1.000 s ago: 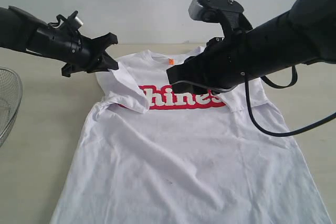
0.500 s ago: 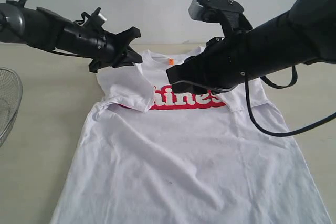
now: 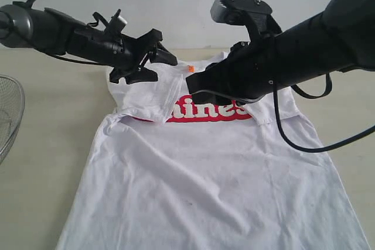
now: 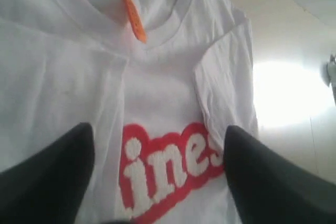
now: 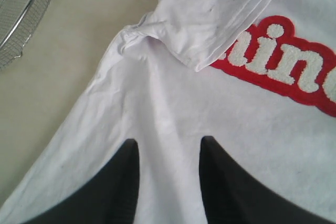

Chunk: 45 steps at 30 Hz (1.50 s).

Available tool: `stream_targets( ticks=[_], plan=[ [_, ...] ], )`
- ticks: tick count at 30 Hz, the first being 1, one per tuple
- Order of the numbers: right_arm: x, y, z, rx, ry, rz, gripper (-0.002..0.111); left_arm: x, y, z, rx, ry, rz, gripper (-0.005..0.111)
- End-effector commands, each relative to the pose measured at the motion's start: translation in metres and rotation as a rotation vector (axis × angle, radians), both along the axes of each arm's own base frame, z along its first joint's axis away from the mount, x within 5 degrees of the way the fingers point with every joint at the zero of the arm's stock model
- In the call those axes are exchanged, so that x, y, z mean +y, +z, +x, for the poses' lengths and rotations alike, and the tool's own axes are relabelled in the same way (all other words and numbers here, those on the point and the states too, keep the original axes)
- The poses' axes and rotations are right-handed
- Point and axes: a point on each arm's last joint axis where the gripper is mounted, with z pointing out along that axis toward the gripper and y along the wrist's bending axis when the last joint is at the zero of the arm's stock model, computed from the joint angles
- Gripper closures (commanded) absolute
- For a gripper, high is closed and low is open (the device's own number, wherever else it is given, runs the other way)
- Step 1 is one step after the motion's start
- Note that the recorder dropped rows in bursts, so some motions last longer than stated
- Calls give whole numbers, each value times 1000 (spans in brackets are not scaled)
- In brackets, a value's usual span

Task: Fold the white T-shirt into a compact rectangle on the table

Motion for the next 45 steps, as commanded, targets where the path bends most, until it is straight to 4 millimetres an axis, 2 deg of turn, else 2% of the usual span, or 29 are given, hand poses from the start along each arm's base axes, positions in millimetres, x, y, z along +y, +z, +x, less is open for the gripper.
stream_targets(
  ticks=[1,2,4,10,16,20,24,28,32,38,45],
  plan=[
    [0,2,0,-8,2,0,75,20,17,-13,52,-150,88,64],
    [0,2,0,-8,2,0,75,28,18,-19,92,-179,203,68],
    [0,2,0,-8,2,0,75,31,20,-26,131,-220,297,68],
    [0,2,0,-8,2,0,75,31,26,-49,260,-386,351,68],
    [0,2,0,-8,2,0,75,40,46,-65,216,-364,442,68],
    [0,2,0,-11,-1,-1,75,45,30,-71,123,-362,493,68],
    [0,2,1,-21,-10,-3,75,47,24,-68,39,-362,529,56],
    [0,2,1,-21,-10,-3,75,47,24,-64,-29,-373,554,50],
    [0,2,1,-21,-10,-3,75,48,23,-60,-76,-382,575,49],
    [0,2,1,-21,-10,-3,75,47,12,-63,-64,-462,576,49],
    [0,2,1,-21,-10,-3,75,47,1,-63,-35,-474,572,49]
  ],
)
